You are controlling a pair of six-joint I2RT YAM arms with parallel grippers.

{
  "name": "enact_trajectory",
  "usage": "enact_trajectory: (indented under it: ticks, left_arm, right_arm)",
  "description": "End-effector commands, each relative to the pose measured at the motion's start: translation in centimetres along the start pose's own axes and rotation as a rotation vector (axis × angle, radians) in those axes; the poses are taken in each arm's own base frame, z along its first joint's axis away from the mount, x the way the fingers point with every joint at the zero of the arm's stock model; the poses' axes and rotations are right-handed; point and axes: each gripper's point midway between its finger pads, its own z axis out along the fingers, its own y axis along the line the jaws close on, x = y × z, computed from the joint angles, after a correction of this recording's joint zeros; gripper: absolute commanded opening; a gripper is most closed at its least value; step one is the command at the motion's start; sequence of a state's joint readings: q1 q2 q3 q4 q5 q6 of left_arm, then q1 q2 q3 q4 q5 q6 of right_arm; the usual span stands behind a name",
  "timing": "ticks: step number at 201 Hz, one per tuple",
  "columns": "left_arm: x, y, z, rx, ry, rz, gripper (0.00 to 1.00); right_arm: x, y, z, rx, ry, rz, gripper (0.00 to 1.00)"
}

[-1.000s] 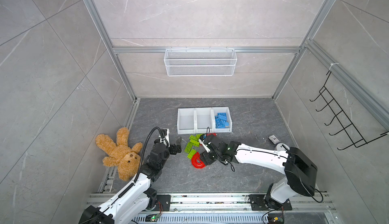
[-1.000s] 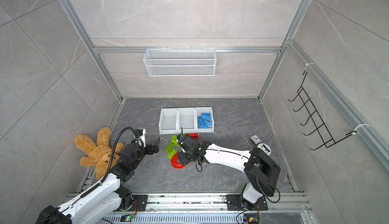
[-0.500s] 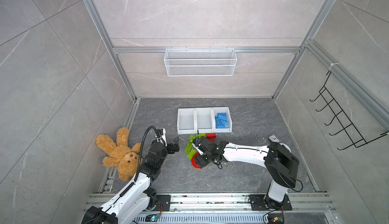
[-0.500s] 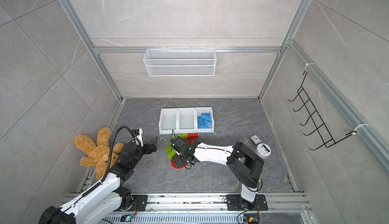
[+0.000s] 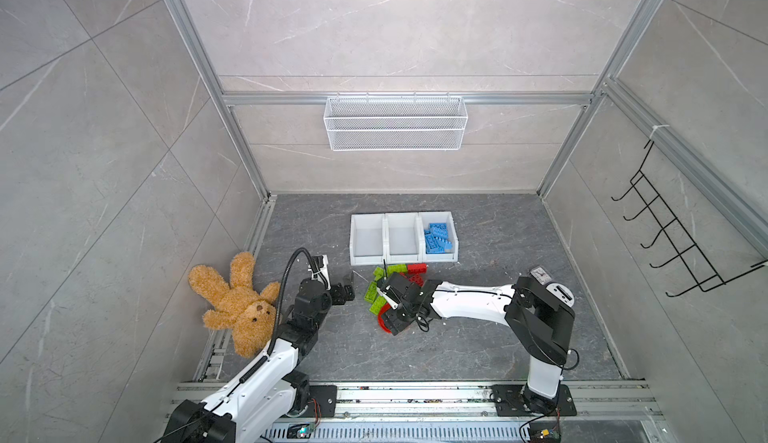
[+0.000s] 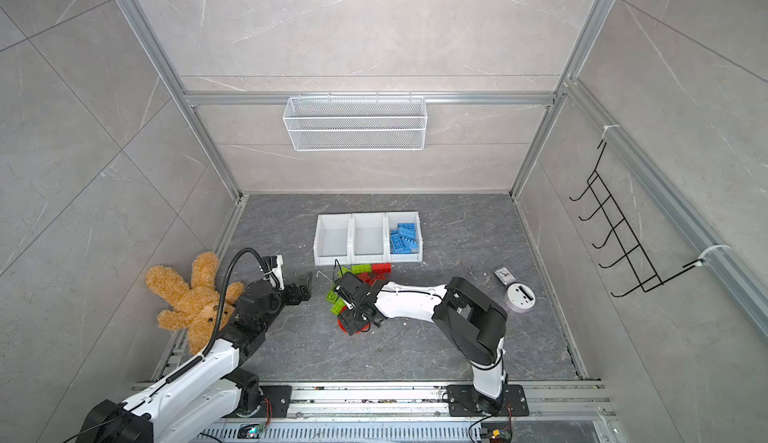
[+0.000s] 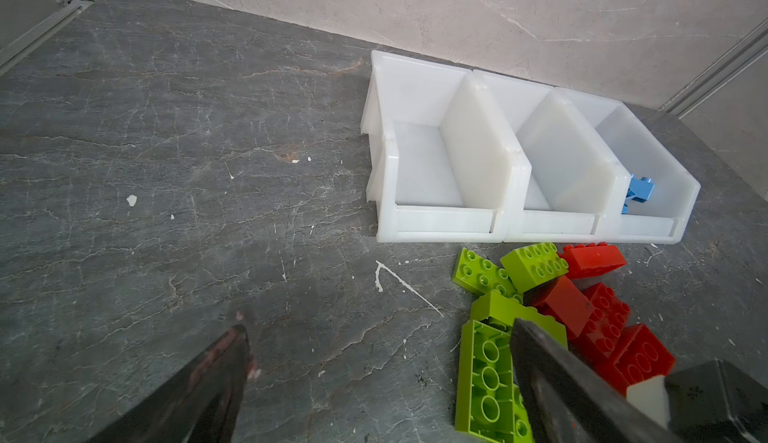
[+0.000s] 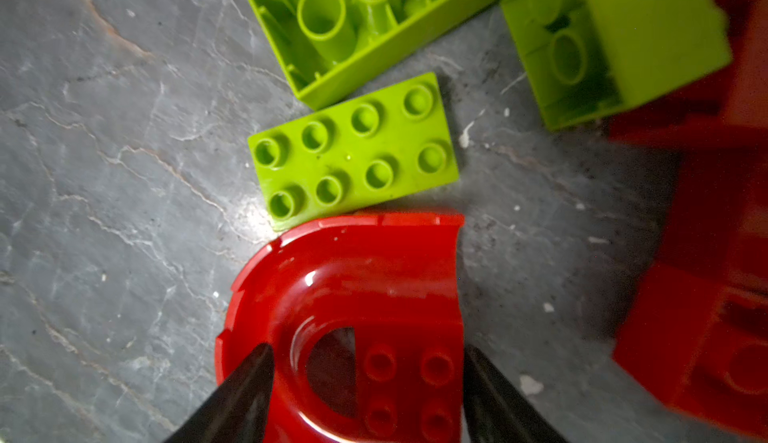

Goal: Sort the legos into containers by color
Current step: 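Move the right gripper to the red arch piece and grasp it, then lift the red arch into the middle compartment and release it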

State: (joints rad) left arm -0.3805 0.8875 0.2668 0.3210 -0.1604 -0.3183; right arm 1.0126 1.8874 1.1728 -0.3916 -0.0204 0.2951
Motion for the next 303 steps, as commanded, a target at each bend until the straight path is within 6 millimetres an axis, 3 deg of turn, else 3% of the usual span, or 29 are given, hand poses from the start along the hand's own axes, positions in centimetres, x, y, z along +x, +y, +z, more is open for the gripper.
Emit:
enact_trajectory:
  ticks: [1, 44, 137, 203, 259, 303]
  left_arm:
    - [-2.4, -0.2, -0.3, -0.001, -0.070, -0.015, 0.99]
    - [-2.4, -0.3, -0.3, -0.001, -0.071, -0.007, 0.99]
    - [-2.3, -0.4, -0.4, 0.011, -0.068, -0.002, 0.99]
    - [-2.5, -0.6, -0.5, 0.018, -0.073, -0.001, 0.99]
    - [-2.5, -0.5, -0.6, 0.015, -0.076, 0.003, 0.99]
    - [-2.4, -0.5, -0.5, 0.016, -0.071, 0.004, 0.99]
  right_arm:
    - [0.6, -0.5, 0.8, 0.036, 0.028, -0.009, 0.71]
    - [0.9, -0.4, 1.3, 0.029, 0.030, 0.002, 0.63]
    - [-0.4, -0.9, -0.8, 0.052, -0.068, 0.046, 0.53]
    - [-3.5, -1.0, -5.0, 0.022, -0.199, 0.081, 0.53]
    - [-8.1, -4.1, -7.8, 0.013, -0.305, 0.125, 0.53]
    - [-11.8, -8.6, -9.2, 0.038, -0.388, 0.203, 0.53]
